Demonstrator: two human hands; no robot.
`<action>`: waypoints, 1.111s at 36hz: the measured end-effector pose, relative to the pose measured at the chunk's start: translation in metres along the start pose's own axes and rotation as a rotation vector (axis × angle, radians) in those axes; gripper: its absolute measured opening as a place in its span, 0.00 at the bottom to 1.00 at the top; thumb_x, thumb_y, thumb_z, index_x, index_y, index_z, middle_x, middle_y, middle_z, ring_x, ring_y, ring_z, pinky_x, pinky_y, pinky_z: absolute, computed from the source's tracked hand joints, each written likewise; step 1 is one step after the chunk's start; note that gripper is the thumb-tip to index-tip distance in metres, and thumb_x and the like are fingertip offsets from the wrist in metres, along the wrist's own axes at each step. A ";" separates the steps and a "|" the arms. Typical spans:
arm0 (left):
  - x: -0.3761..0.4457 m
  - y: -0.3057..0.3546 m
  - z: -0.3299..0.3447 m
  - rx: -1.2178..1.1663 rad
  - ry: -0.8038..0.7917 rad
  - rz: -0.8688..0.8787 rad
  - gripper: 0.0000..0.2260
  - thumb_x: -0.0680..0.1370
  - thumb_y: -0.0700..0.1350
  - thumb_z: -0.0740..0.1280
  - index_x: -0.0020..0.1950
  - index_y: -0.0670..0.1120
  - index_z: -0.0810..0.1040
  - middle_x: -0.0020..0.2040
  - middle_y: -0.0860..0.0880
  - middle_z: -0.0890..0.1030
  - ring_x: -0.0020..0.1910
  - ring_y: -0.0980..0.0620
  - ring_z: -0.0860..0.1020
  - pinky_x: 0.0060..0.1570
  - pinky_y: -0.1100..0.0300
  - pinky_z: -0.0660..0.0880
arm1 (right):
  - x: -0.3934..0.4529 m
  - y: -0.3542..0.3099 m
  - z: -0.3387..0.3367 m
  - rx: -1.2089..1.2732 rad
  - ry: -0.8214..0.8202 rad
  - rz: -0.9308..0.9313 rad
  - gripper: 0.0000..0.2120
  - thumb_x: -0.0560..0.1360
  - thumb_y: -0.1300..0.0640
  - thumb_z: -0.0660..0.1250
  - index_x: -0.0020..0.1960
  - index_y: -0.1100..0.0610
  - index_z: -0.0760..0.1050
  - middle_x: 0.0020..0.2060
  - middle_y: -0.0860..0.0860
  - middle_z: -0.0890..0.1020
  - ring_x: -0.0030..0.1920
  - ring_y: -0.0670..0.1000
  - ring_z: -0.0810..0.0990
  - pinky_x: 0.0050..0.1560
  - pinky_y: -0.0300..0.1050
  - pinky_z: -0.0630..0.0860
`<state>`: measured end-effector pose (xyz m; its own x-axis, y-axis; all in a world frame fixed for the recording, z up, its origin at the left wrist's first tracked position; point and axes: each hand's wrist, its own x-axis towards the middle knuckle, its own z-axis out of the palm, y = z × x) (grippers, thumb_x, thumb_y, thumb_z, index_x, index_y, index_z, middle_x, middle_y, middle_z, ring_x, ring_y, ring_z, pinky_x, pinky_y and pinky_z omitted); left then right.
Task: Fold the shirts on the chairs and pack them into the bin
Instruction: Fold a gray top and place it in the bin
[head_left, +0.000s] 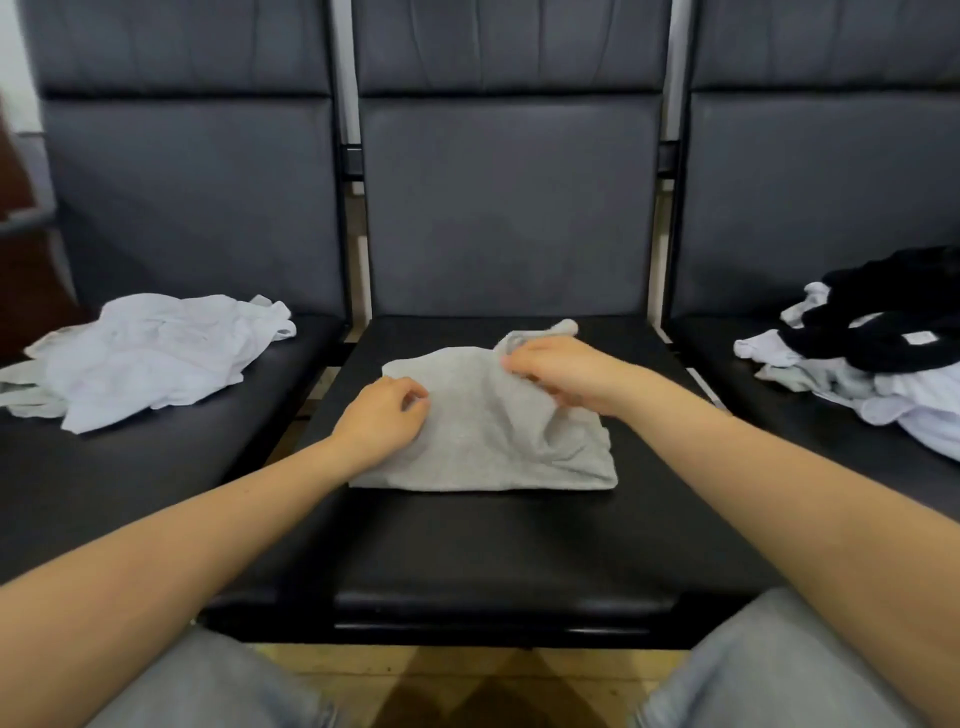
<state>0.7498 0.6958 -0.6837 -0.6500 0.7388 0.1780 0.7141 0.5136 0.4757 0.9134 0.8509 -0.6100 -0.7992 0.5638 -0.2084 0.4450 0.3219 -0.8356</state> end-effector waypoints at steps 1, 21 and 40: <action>-0.001 -0.002 -0.001 0.006 0.006 0.007 0.11 0.79 0.47 0.60 0.54 0.48 0.81 0.55 0.53 0.81 0.54 0.50 0.78 0.56 0.51 0.75 | -0.001 0.000 0.006 0.018 -0.084 0.009 0.11 0.79 0.51 0.63 0.55 0.58 0.75 0.49 0.55 0.81 0.45 0.54 0.83 0.40 0.44 0.79; 0.005 0.035 0.022 0.005 -0.024 -0.064 0.23 0.76 0.62 0.63 0.39 0.42 0.76 0.37 0.46 0.80 0.38 0.50 0.77 0.40 0.55 0.71 | 0.005 0.072 -0.019 -0.315 0.199 0.141 0.26 0.68 0.32 0.69 0.36 0.56 0.72 0.34 0.48 0.76 0.35 0.48 0.75 0.34 0.42 0.69; 0.010 0.037 0.023 -0.118 -0.059 0.022 0.07 0.78 0.49 0.63 0.50 0.50 0.79 0.44 0.56 0.79 0.46 0.55 0.78 0.49 0.54 0.77 | 0.004 0.061 -0.049 0.076 0.476 0.134 0.18 0.71 0.54 0.72 0.54 0.64 0.75 0.49 0.58 0.82 0.46 0.55 0.81 0.51 0.50 0.78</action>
<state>0.7759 0.7327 -0.6840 -0.6155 0.7756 0.1402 0.6904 0.4448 0.5705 0.9568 0.9102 -0.6369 -0.4558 0.8868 -0.0763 0.4863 0.1763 -0.8558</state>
